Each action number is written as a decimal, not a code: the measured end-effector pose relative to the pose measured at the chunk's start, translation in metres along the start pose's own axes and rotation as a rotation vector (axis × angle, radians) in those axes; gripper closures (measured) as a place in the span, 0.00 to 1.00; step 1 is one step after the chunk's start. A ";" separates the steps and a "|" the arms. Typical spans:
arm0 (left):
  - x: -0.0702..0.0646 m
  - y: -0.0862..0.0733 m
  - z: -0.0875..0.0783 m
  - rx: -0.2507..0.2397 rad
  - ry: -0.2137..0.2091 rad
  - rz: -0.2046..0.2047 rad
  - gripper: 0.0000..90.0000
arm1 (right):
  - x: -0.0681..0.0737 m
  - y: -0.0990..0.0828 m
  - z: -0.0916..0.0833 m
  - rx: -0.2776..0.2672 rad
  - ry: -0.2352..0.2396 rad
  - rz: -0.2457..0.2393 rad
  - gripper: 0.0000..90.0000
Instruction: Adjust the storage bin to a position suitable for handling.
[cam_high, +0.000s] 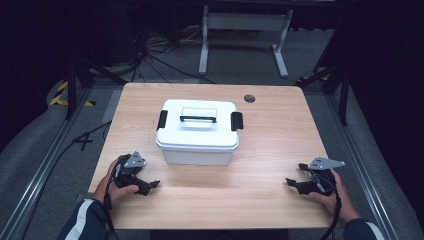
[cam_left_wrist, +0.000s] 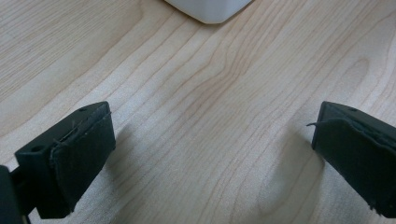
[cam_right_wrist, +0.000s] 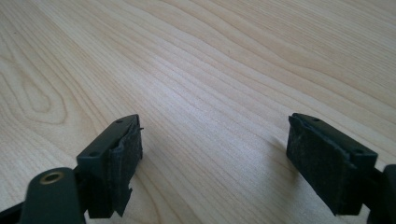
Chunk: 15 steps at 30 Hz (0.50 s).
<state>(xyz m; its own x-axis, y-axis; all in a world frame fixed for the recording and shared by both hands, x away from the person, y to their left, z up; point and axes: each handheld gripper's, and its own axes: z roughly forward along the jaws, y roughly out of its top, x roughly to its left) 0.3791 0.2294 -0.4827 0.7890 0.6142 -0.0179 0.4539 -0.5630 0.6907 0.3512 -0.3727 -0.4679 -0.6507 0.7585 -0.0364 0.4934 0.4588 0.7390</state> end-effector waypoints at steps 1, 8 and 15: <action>0.000 0.000 0.000 0.000 0.000 0.000 0.00 | 0.000 0.000 0.000 0.000 0.000 0.002 0.21; -0.001 -0.001 -0.002 0.010 0.014 -0.004 0.00 | -0.001 0.002 0.001 0.010 0.004 -0.002 0.18; -0.001 -0.001 -0.002 0.009 0.013 -0.007 0.00 | -0.004 0.001 -0.001 0.021 0.017 -0.015 0.18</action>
<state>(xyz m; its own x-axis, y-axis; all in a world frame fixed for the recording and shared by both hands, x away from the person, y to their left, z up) 0.3765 0.2307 -0.4821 0.7803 0.6253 -0.0136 0.4634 -0.5634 0.6840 0.3533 -0.3755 -0.4666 -0.6675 0.7438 -0.0356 0.4957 0.4795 0.7242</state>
